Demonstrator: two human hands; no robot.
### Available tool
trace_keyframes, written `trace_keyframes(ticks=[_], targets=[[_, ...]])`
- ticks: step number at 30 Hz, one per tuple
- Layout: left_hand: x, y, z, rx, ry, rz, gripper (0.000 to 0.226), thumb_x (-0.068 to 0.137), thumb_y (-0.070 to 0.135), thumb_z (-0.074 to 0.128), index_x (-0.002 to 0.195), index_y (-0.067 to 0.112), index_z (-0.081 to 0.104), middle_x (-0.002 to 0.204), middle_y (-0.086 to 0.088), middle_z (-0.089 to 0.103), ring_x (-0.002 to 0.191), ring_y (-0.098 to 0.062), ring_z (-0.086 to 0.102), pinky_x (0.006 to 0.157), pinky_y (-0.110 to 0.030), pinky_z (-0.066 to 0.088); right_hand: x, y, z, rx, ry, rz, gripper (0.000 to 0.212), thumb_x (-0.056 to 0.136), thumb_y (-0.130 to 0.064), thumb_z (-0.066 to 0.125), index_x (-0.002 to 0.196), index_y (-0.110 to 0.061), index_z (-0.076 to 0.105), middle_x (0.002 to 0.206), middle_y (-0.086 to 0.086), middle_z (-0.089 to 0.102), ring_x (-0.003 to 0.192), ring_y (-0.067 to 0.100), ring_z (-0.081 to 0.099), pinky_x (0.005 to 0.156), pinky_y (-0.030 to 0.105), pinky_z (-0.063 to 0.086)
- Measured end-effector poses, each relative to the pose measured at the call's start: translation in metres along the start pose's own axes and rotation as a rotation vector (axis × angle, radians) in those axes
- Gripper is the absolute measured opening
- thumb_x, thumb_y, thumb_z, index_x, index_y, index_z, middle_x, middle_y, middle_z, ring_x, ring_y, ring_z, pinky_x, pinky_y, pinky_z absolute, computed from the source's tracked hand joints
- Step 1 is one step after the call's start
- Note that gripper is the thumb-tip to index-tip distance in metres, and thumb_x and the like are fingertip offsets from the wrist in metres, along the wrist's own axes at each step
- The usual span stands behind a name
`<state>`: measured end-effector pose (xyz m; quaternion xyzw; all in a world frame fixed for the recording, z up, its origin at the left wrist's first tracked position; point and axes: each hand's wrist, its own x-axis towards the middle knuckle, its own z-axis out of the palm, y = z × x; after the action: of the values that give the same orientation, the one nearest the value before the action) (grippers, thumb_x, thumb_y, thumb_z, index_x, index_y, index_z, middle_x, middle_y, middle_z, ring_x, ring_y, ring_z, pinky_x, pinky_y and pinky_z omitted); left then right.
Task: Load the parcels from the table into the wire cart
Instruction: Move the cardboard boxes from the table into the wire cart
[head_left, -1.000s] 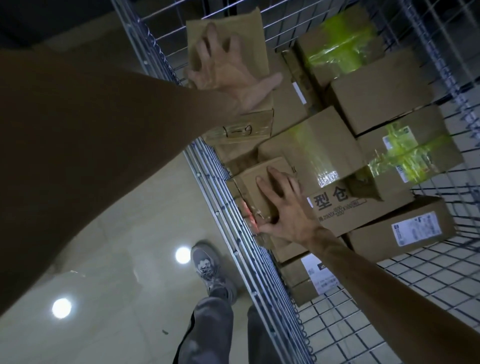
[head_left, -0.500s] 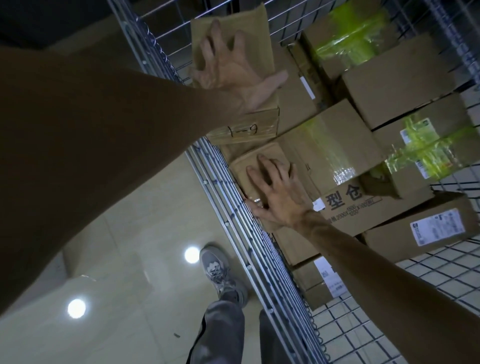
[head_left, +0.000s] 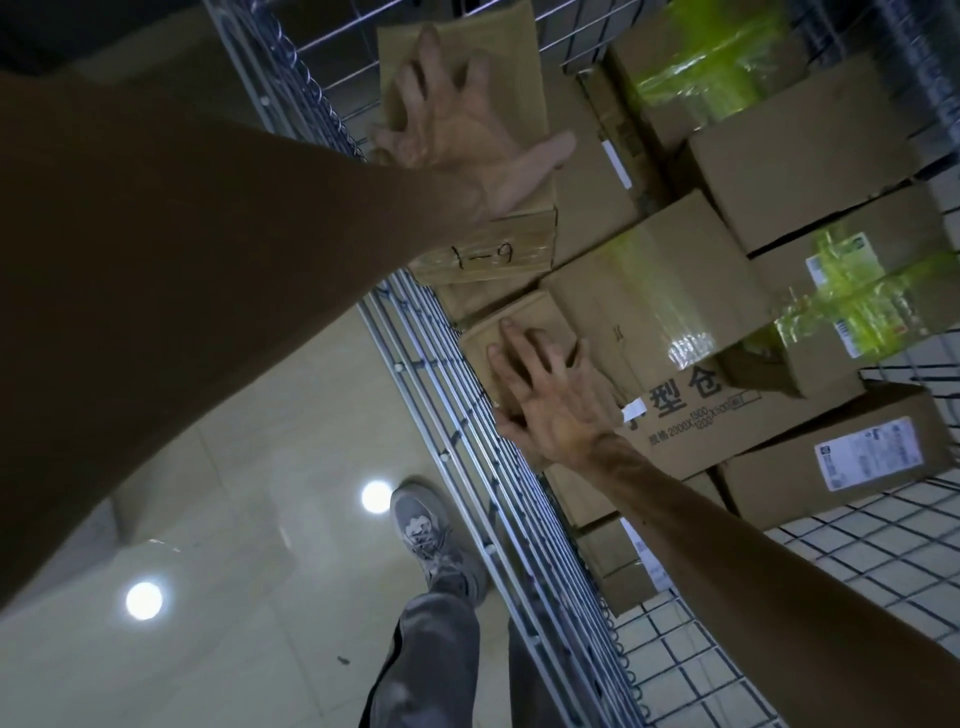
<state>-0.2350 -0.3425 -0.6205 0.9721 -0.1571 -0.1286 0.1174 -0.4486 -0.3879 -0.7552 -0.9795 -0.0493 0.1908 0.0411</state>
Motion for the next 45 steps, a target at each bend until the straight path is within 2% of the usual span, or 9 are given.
trace_keyframes(ticks=[10, 16, 20, 25, 30, 33, 37, 40, 45], targets=[[0.002, 0.002, 0.009, 0.026, -0.038, -0.018, 0.096, 0.073, 0.08, 0.05, 0.151, 0.029, 0.028, 0.164, -0.009, 0.001, 0.149, -0.033, 0.007, 0.109, -0.063, 0.019, 0.019, 0.01, 0.033, 0.015, -0.026, -0.027, 0.057, 0.103, -0.046, 0.015, 0.157, -0.025, 0.014, 0.164, 0.015, 0.003, 0.15, 0.032, 0.004, 0.118, 0.057, -0.003], [-0.003, 0.004, 0.007, 0.039, -0.053, -0.007, 0.098, 0.073, 0.08, 0.052, 0.152, 0.028, 0.025, 0.164, -0.008, -0.001, 0.149, -0.033, 0.006, 0.109, -0.063, 0.019, 0.016, 0.004, 0.031, 0.104, -0.088, 0.01, 0.061, 0.104, -0.042, 0.021, 0.156, -0.023, -0.005, 0.163, 0.009, -0.017, 0.15, 0.029, -0.013, 0.122, 0.048, -0.003], [-0.01, 0.009, 0.001, 0.02, -0.039, -0.023, 0.099, 0.071, 0.079, 0.055, 0.15, 0.027, 0.026, 0.164, -0.008, -0.001, 0.148, -0.032, 0.008, 0.108, -0.062, 0.022, -0.006, 0.017, 0.012, 0.497, -0.047, 0.077, 0.053, 0.101, -0.026, 0.039, 0.153, -0.015, 0.033, 0.164, 0.009, 0.015, 0.151, 0.029, 0.013, 0.122, 0.045, 0.018], [-0.026, 0.031, -0.008, 0.021, -0.045, -0.014, 0.102, 0.071, 0.079, 0.055, 0.152, 0.026, 0.022, 0.164, -0.01, -0.002, 0.149, -0.032, 0.006, 0.109, -0.067, 0.017, -0.051, 0.033, -0.03, 0.788, 0.134, 0.264, 0.046, 0.1, -0.012, 0.047, 0.146, -0.012, 0.045, 0.156, 0.011, 0.033, 0.142, 0.029, 0.035, 0.117, 0.035, 0.029], [-0.059, 0.065, -0.012, 0.021, -0.097, 0.008, 0.107, 0.07, 0.078, 0.057, 0.153, 0.023, 0.016, 0.163, -0.011, -0.002, 0.148, -0.03, 0.007, 0.109, -0.064, 0.02, -0.079, 0.052, -0.092, 1.537, 0.24, 0.666, 0.059, 0.097, -0.057, 0.046, 0.149, -0.028, 0.039, 0.146, -0.005, 0.046, 0.129, 0.015, 0.048, 0.113, 0.041, 0.038], [-0.074, 0.086, -0.007, -0.052, -0.118, -0.001, 0.113, 0.068, 0.076, 0.063, 0.154, 0.022, 0.013, 0.164, -0.009, -0.006, 0.149, -0.029, 0.005, 0.111, -0.066, 0.018, -0.094, 0.07, -0.125, 1.835, 0.236, 0.657, 0.07, 0.093, -0.064, 0.046, 0.153, -0.033, 0.027, 0.144, -0.009, 0.046, 0.125, 0.016, 0.053, 0.107, 0.046, 0.044], [-0.095, 0.119, 0.0, -0.115, -0.107, 0.052, 0.116, 0.063, 0.07, 0.073, 0.154, 0.024, 0.016, 0.163, -0.007, -0.009, 0.148, -0.028, 0.007, 0.11, -0.066, 0.022, -0.116, 0.086, -0.137, 1.929, 0.136, 0.582, 0.075, 0.078, -0.066, 0.062, 0.144, -0.037, 0.042, 0.14, -0.011, 0.053, 0.127, 0.016, 0.051, 0.1, 0.046, 0.046], [-0.107, 0.135, 0.009, -0.192, -0.167, 0.049, 0.119, 0.062, 0.067, 0.078, 0.154, 0.027, 0.014, 0.162, -0.006, -0.014, 0.147, -0.027, 0.008, 0.108, -0.061, 0.028, -0.128, 0.093, -0.126, 1.995, 0.28, 0.684, 0.051, 0.085, -0.042, 0.068, 0.132, -0.033, 0.051, 0.124, -0.006, 0.065, 0.11, 0.014, 0.064, 0.086, 0.036, 0.054], [-0.125, 0.141, 0.034, -0.245, -0.305, 0.116, 0.125, 0.055, 0.06, 0.086, 0.154, 0.037, 0.013, 0.161, -0.004, -0.022, 0.147, -0.028, 0.009, 0.112, -0.055, 0.029, -0.146, 0.098, -0.098, 2.108, 0.423, 0.848, 0.068, 0.068, -0.031, 0.077, 0.13, -0.012, 0.058, 0.101, 0.006, 0.066, 0.097, 0.022, 0.064, 0.084, 0.036, 0.058]])
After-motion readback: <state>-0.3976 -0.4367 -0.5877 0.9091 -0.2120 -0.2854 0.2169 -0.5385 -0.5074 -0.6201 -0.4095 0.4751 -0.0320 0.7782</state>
